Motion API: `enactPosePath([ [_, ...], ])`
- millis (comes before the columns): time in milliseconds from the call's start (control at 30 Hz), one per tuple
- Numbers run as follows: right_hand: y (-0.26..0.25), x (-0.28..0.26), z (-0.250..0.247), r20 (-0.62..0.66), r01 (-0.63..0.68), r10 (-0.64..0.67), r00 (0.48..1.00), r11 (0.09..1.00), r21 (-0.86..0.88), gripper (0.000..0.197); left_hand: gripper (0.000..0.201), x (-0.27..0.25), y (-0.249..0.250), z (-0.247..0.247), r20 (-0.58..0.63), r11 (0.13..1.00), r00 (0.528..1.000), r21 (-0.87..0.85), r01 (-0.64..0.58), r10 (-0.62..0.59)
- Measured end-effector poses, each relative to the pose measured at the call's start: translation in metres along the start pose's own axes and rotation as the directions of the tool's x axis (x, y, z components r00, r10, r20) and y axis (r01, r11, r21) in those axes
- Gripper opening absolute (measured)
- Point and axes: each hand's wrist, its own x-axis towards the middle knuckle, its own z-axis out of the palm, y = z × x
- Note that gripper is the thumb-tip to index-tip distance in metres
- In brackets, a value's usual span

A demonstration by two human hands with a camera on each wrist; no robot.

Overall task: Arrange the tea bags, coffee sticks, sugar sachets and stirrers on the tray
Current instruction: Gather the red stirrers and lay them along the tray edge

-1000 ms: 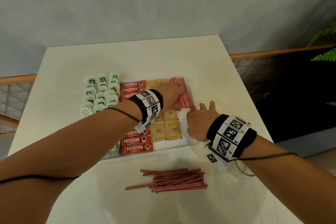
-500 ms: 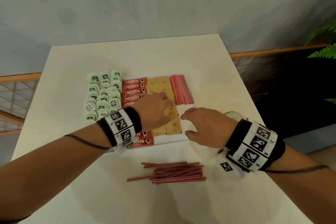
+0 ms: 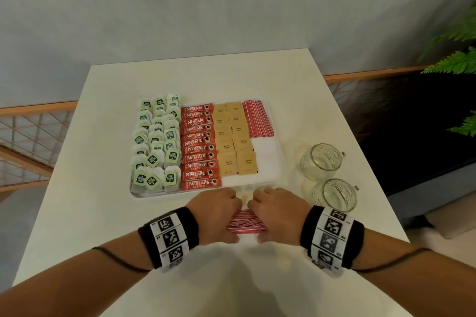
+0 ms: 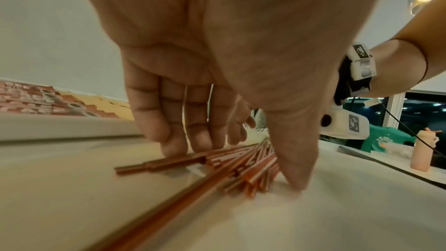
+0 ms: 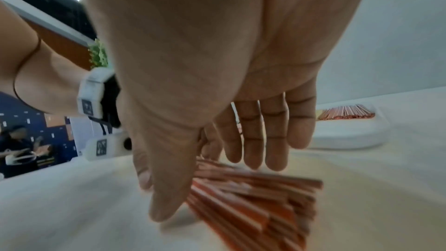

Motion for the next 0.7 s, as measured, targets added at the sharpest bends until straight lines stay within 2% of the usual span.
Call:
enactPosePath([
  [167,-0.001,0.004,0.009,-0.019,-0.063,0.066,0.998,0.991,0.122,0.032,0.039,-0.002,0.008,0.010,-0.007,0.995,0.999,-0.096,0.040,-0.041],
  [300,-0.007,0.006,0.010,-0.010,-0.068,0.070,0.997,0.990,0.122,0.023,0.028,-0.002,0.013,0.017,-0.028,0.986,0.997,-0.157,0.063,-0.069],
  [467,-0.010,0.010,0.012,0.010,-0.062,0.062,0.998,0.989,0.133,0.020,0.027,-0.002,0.013,0.025,-0.057,0.980,0.995,-0.184,0.072,-0.084],
  [700,-0.016,0.009,0.018,-0.018,-0.047,0.049,0.999,0.996,0.081,0.020,0.030,-0.002,0.021,0.029,-0.053,0.993,0.995,-0.077,0.085,-0.089],
])
